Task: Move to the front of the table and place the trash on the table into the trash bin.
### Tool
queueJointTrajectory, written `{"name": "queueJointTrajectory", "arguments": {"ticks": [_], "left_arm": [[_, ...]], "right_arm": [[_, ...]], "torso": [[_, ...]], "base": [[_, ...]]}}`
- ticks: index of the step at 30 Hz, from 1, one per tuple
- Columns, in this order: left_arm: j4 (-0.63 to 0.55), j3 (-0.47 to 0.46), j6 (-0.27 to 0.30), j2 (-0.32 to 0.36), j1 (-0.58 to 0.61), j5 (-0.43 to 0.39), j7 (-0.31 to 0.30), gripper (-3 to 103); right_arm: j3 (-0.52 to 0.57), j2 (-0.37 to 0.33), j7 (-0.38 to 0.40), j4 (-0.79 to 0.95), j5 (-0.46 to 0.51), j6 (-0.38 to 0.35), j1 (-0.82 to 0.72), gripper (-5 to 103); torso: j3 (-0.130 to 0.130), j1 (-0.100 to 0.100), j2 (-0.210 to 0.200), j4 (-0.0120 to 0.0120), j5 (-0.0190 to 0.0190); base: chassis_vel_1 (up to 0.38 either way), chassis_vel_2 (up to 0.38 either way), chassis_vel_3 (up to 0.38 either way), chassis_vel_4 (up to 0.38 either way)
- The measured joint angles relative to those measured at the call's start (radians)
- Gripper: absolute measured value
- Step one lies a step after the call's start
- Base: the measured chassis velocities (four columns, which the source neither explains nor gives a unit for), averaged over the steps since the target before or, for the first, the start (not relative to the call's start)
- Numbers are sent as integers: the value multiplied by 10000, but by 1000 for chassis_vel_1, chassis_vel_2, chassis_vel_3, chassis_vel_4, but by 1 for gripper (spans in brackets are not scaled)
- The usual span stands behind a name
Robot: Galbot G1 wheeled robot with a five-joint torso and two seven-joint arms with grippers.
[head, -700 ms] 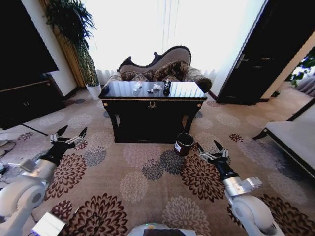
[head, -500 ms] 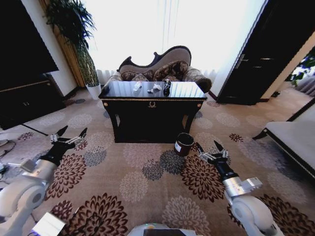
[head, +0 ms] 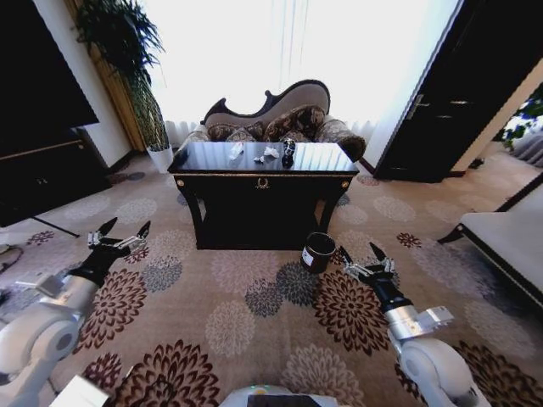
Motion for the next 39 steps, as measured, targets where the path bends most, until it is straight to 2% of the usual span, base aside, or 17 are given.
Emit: {"name": "queueJointTrajectory", "arguments": {"ticks": [39], "left_arm": [[-46, 37, -16, -182, 98, 103, 35, 98]], "right_arm": [[-7, 132, -114, -3, -75, 113, -132, 100]], "torso": [[-1, -2, 2, 0, 0]], "base": [[-119, 111, 118, -117]]}}
